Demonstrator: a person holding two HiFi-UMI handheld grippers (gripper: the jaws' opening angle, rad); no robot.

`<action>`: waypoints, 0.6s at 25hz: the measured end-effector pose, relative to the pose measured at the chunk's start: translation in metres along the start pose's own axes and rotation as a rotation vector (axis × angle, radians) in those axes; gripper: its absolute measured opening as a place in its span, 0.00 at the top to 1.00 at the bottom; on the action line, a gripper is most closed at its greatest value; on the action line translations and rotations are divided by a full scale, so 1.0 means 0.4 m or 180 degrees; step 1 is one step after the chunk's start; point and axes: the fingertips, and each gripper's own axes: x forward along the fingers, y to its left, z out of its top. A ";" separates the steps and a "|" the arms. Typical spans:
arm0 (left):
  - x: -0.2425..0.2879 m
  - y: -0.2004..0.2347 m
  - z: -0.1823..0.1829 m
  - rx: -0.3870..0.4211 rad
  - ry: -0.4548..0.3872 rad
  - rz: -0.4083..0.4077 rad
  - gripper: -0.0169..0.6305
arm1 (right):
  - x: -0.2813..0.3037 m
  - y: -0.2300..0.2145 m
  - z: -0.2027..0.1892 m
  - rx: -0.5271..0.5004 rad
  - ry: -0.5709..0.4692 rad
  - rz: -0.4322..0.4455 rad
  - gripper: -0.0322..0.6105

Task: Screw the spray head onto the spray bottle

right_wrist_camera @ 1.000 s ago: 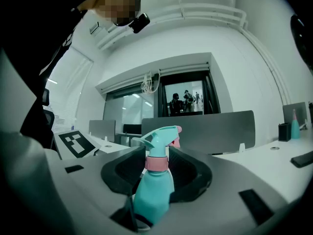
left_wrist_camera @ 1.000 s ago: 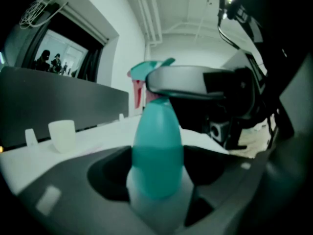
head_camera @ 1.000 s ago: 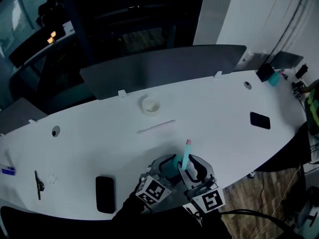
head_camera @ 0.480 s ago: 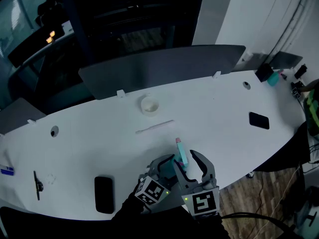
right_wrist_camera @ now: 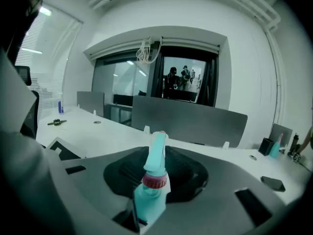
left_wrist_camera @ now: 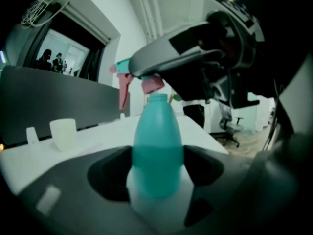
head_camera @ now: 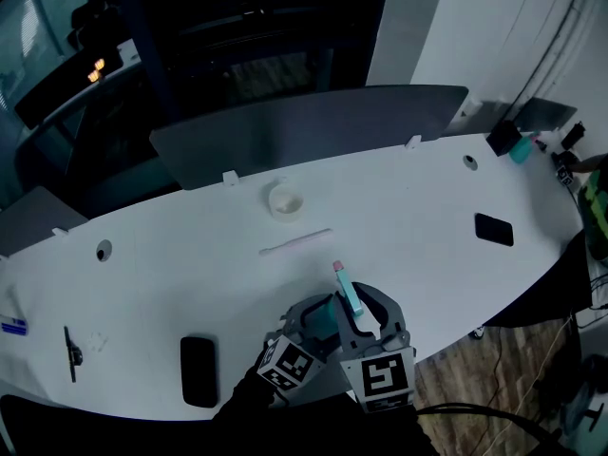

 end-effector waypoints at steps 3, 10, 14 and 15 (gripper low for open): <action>0.000 0.002 0.000 -0.0005 -0.0002 0.0002 0.46 | -0.021 0.000 0.035 0.0140 -0.0555 0.0126 0.78; 0.004 0.001 0.002 -0.0005 -0.0005 0.0002 0.46 | -0.044 -0.008 -0.023 0.0339 -0.1011 0.0179 0.78; 0.003 0.002 -0.001 -0.0004 0.0009 0.0000 0.46 | -0.055 0.000 -0.023 0.0201 -0.1237 0.0208 0.78; 0.003 0.002 0.000 -0.0002 0.0005 -0.0001 0.46 | -0.058 0.001 -0.025 0.0159 -0.1284 0.0206 0.78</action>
